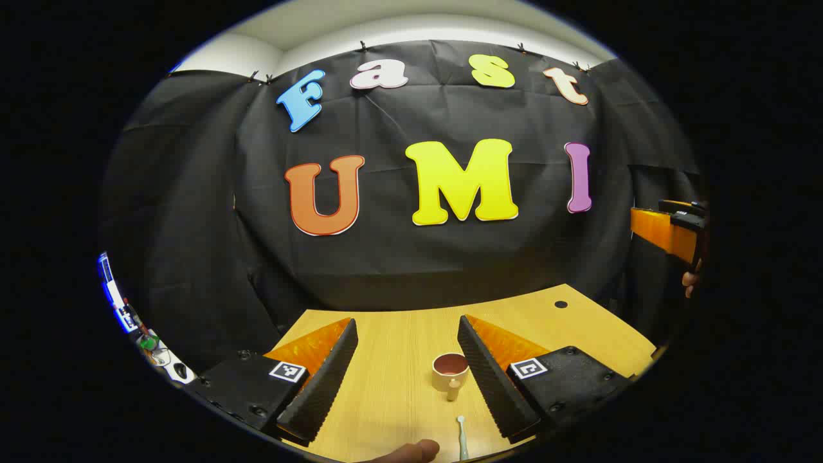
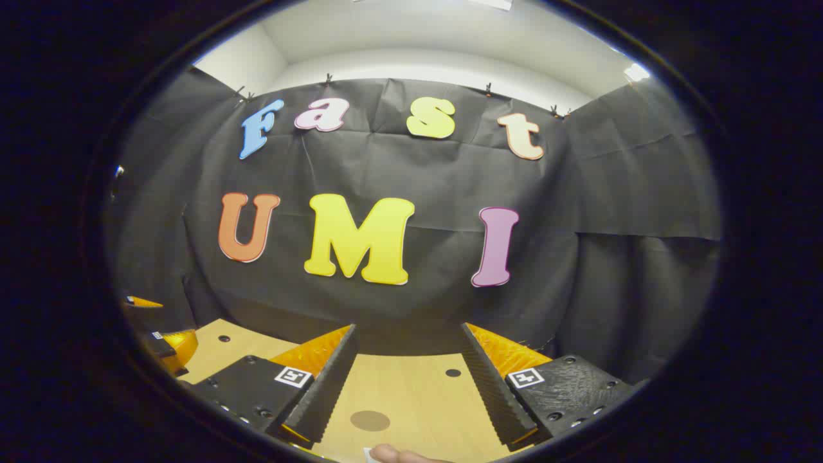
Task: Put the toothbrush and toothpaste on the desktop into the cup, then pick up the cup and place it on the coaster on the desktop.
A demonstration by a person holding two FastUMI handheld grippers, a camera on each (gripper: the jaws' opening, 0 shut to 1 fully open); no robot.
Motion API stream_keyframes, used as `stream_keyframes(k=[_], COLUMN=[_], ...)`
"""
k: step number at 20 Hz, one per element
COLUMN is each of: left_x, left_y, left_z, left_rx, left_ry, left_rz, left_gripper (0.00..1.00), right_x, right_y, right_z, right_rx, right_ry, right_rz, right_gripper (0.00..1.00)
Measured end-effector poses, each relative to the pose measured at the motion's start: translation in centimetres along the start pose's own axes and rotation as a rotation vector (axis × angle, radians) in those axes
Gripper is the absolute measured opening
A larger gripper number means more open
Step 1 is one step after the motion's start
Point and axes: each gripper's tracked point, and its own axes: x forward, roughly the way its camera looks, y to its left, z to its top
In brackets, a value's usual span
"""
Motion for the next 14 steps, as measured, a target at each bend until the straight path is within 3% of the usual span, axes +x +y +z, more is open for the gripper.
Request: stream_keyframes(k=[5, 14], left_x=[0.9, 2.7], left_y=[-2.0, -4.1], left_z=[1.3, 0.3], left_rx=[-0.002, -0.049], left_ry=[-0.044, 0.0], left_rz=[-0.013, -0.018], left_gripper=[0.99, 0.99], right_x=[1.5, 1.9], right_y=[0.6, 0.8], right_z=[-0.5, -1.7], right_rx=[-0.025, -0.045], right_ry=[0.018, 0.061], right_rz=[0.036, 0.106], right_gripper=[0.94, 0.95])
